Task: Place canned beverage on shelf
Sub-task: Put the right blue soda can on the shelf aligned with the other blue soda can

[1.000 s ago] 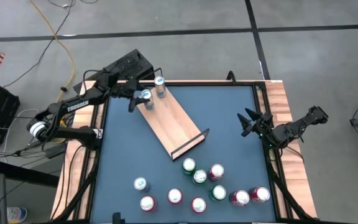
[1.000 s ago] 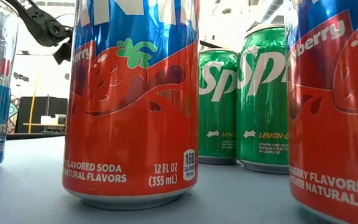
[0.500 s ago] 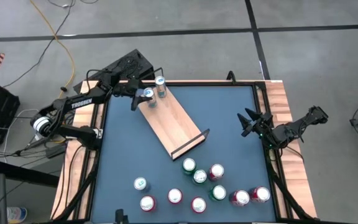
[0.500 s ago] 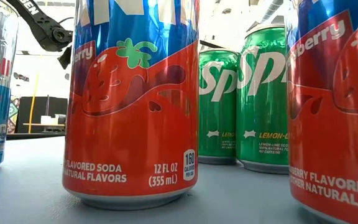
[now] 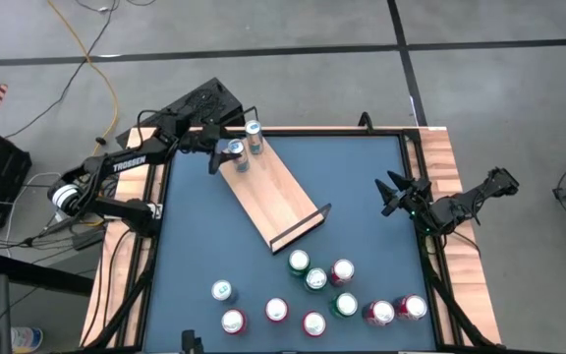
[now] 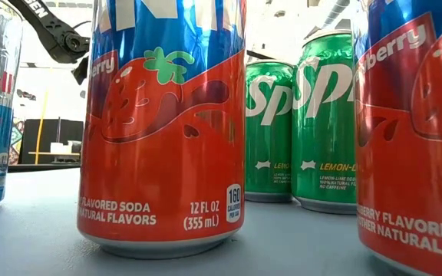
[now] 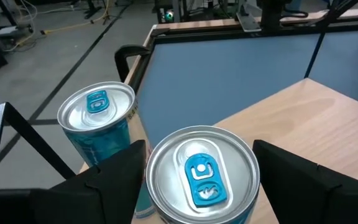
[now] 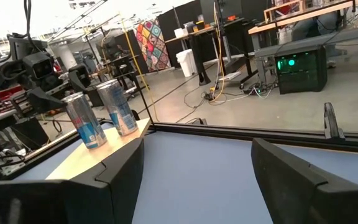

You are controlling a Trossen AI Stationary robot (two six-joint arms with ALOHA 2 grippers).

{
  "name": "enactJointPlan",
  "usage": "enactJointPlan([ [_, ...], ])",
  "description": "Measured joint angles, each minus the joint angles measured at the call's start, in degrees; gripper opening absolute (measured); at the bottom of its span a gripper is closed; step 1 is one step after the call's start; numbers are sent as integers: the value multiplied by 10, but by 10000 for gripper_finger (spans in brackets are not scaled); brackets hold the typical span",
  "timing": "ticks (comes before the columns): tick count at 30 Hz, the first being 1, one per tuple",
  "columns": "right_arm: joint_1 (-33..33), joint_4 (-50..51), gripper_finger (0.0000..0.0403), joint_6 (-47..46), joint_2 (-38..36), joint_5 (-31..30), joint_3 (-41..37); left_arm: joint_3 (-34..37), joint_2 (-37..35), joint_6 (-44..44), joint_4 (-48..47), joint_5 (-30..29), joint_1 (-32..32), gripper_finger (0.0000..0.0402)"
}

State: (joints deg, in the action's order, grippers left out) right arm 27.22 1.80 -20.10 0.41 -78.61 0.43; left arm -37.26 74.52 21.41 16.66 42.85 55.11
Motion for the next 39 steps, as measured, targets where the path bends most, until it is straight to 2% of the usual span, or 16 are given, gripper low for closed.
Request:
enactJointPlan([
  [8, 0, 1, 282, 0, 0, 0, 0, -10, -43, -22, -10, -36, -3, 282],
  [12, 0, 1, 282, 0, 0, 0, 0, -10, -78, -52, -12, -38, -4, 283],
  [15, 0, 1, 282, 0, 0, 0, 0, -10, -113, -88, -13, -63, -12, 283],
  [17, 0, 1, 282, 0, 0, 0, 0, -10, -141, -124, -21, -106, -24, 283],
  [19, 0, 1, 282, 0, 0, 0, 0, -10, -172, -157, -36, -175, -48, 283],
  [24, 0, 1, 282, 0, 0, 0, 0, -10, -245, -191, -129, -360, -153, 266],
  [27, 0, 2, 282, 1, 0, 1, 0, -10, -277, -228, -185, -481, -227, 234],
  [29, 0, 2, 282, 2, 0, 1, 0, -10, -289, -262, -206, -533, -270, 201],
  [33, 0, 2, 282, 8, 0, 1, 0, -10, -282, -309, -256, -595, -339, 110],
  [36, 0, 2, 282, 8, 0, 1, 0, -10, -258, -322, -267, -652, -366, 31],
  [39, 0, 2, 282, 7, 0, 1, 0, -10, -234, -333, -270, -691, -373, 9],
])
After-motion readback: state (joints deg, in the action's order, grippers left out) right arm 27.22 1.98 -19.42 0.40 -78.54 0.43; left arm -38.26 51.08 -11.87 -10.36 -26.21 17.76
